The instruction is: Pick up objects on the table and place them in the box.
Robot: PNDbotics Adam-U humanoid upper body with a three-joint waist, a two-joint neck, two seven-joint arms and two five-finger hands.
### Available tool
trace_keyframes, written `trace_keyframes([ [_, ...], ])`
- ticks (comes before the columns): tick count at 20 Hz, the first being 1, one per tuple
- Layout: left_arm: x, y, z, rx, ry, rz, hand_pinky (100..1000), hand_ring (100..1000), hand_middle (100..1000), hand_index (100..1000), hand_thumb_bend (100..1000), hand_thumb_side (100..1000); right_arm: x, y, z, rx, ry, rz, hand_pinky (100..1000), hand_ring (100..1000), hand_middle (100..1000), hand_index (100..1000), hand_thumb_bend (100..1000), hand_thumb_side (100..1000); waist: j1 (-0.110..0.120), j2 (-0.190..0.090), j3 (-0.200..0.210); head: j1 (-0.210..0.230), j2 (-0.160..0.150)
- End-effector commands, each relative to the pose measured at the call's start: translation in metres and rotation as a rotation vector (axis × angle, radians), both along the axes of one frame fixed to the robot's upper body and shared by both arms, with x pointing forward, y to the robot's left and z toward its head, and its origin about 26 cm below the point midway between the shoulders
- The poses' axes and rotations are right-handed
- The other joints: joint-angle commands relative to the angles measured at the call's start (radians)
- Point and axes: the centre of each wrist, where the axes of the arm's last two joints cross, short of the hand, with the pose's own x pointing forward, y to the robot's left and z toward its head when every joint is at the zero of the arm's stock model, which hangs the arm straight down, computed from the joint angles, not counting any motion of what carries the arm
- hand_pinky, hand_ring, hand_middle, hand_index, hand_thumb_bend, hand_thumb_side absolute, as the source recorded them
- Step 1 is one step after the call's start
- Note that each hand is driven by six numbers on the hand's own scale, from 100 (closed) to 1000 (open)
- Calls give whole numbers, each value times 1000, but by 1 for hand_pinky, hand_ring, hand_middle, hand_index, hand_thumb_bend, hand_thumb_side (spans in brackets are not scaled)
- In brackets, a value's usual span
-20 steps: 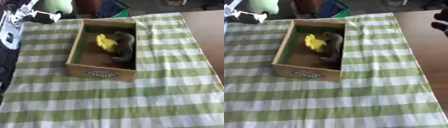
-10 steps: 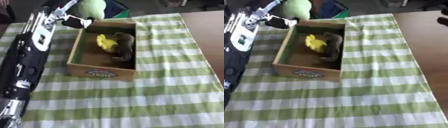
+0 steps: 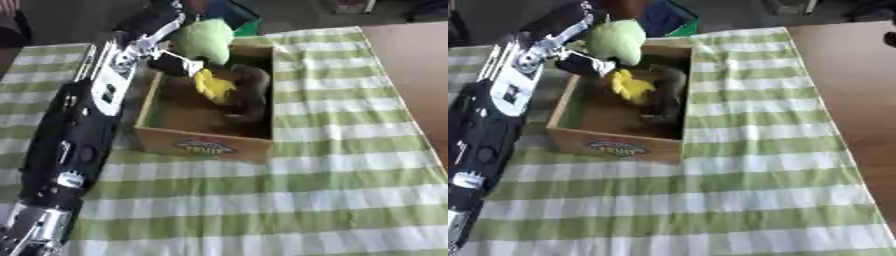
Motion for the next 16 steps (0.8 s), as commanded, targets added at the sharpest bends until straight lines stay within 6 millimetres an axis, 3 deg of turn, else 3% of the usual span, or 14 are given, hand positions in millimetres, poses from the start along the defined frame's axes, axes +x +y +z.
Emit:
trace_keyframes([
  [1,0,-1,7,32,-20,-2,488,585,496,356,100,245,-4,-1,9,-5,-32,-2,784,775,671,830,100,1000,-3,-21,-2,-1,4],
  [7,2,-2,-4,80,19,-6,493,594,507,424,100,245,-4,-1,8,-8,-30,-7,784,772,670,830,100,1000,-2,-18,-2,-3,1],
  [14,4,-4,-12,159,81,-29,545,674,597,639,100,250,-4,-1,9,-11,-29,-7,784,769,669,829,100,1000,-2,-13,3,-4,1],
  [16,3,-4,-10,176,89,-33,573,728,654,713,100,447,-4,0,8,-11,-28,-4,784,769,669,829,100,1000,-2,-13,4,-4,0],
])
